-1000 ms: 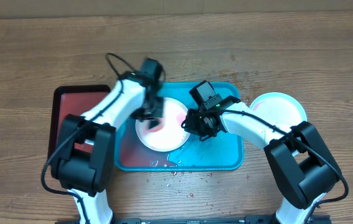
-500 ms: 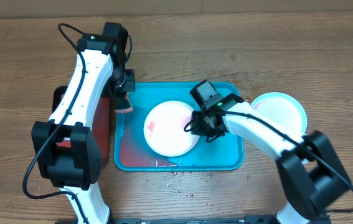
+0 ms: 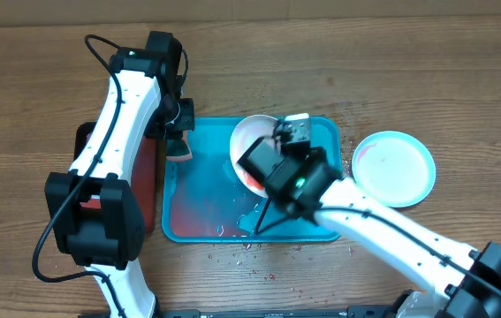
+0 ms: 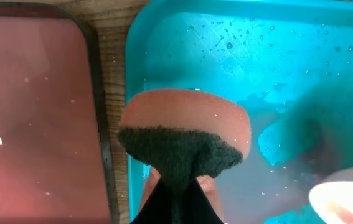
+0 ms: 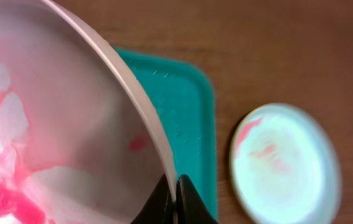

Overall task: Clean dirty plates on tray and stack at the side
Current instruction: 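Lift the white plate with right gripper and stack it on the pile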

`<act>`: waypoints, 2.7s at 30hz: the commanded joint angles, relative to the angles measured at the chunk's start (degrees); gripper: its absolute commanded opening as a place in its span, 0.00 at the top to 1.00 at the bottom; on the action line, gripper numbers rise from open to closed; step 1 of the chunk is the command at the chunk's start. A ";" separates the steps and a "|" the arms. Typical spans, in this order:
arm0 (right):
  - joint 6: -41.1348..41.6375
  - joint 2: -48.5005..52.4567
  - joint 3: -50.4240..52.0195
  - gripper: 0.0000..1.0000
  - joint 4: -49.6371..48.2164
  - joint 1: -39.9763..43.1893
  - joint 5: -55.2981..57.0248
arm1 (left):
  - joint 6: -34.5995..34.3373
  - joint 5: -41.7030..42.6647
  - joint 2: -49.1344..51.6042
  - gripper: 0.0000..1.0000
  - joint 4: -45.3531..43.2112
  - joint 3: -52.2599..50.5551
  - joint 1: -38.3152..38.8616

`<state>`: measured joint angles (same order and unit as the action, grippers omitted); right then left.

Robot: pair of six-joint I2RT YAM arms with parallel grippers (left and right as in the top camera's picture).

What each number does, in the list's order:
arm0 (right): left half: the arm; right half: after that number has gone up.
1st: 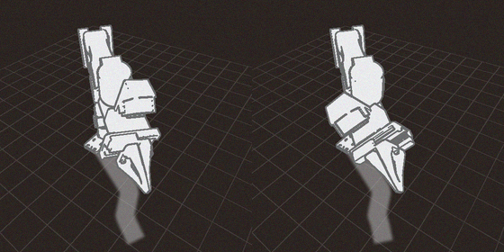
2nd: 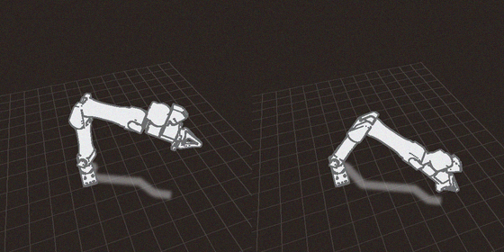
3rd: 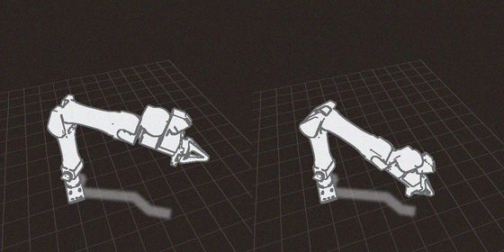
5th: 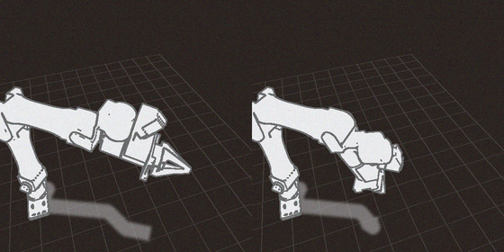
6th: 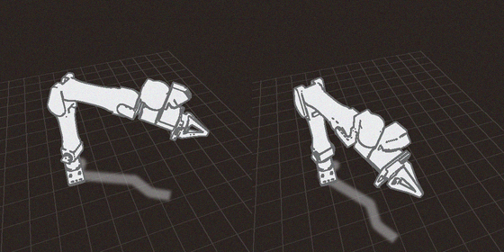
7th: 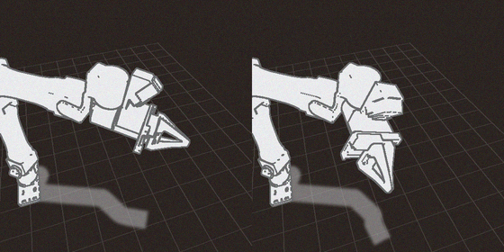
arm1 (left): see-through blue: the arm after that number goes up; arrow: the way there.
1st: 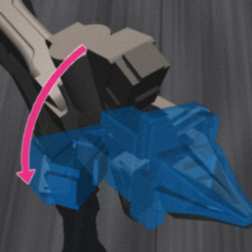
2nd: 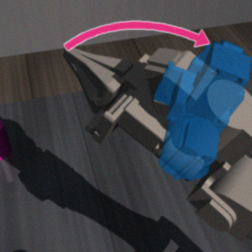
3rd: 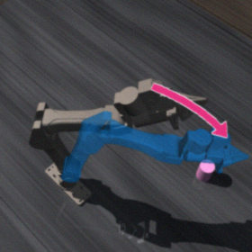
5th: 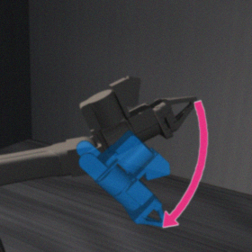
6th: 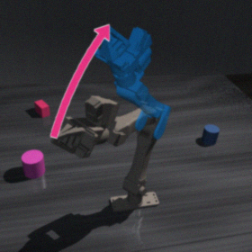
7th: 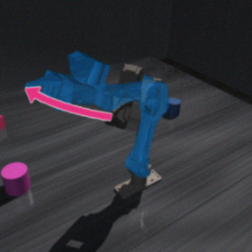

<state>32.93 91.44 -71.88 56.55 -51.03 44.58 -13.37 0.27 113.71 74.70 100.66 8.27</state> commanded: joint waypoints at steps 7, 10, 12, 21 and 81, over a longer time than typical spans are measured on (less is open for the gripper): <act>0.04 -1.29 -1.27 0.96 0.15 -13.11 39.87 | -0.39 0.85 0.09 0.96 0.04 0.96 0.55; -0.85 -1.36 -1.29 0.96 0.04 -15.87 45.55 | -0.39 0.83 0.09 0.96 0.04 0.96 0.55; -0.85 -1.42 -1.29 0.96 -0.02 -16.52 45.55 | -0.37 0.83 0.09 0.96 0.04 0.96 0.55; -0.85 -1.44 -1.29 0.96 -0.02 -16.79 45.55 | -0.39 0.85 0.09 0.96 0.07 0.96 0.55; -16.94 -5.81 -0.52 0.96 5.11 52.94 -53.02 | -13.00 -21.33 -35.78 0.96 2.16 -20.26 -5.66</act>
<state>19.57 87.22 -71.96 61.41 -2.90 -3.92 -25.63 -20.01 78.06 78.46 83.81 3.92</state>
